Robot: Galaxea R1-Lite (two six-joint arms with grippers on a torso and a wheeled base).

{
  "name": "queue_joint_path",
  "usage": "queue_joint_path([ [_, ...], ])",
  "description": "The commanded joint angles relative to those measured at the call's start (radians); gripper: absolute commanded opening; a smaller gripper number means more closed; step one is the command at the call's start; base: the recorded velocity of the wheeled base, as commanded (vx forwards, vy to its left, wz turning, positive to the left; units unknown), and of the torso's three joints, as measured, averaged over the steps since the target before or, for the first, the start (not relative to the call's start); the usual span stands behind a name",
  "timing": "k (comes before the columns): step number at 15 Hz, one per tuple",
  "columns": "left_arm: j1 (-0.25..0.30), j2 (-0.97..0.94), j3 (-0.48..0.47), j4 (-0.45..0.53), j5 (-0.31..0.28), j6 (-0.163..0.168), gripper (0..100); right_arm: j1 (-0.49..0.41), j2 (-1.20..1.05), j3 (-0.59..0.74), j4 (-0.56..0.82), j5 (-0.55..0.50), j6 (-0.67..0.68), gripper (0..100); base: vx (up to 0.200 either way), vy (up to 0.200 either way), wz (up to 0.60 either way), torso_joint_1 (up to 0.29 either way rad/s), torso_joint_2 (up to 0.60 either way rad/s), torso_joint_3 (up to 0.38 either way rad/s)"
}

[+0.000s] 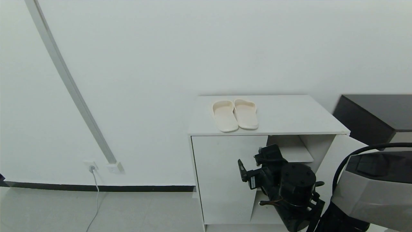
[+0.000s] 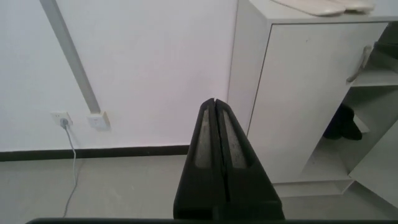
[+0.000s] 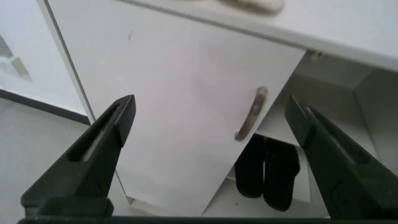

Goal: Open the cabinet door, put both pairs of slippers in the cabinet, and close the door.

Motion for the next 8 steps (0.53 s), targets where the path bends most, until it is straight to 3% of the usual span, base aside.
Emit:
queue_joint_path([
  [1,0.000,0.000,0.000,0.000,0.001,0.000,0,-0.004,-0.007,-0.003,0.001,0.008,0.000,100,0.000,0.000,0.60,0.261,-0.60,-0.339],
  [2,-0.001,0.000,0.000,0.000,0.001,0.000,0,-0.004,-0.002,-0.006,0.000,0.014,0.000,100,0.000,0.000,0.60,0.261,-0.62,-0.344],
  [4,-0.001,0.000,0.000,0.000,0.001,0.000,0,-0.004,0.006,-0.005,-0.002,0.020,-0.001,100,0.000,0.000,0.00,0.171,-0.39,-0.195],
  [8,0.000,0.000,0.000,0.000,0.001,0.000,0,0.003,-0.063,0.006,-0.003,0.014,-0.016,100,0.000,0.000,0.00,0.012,-0.03,-0.021],
])
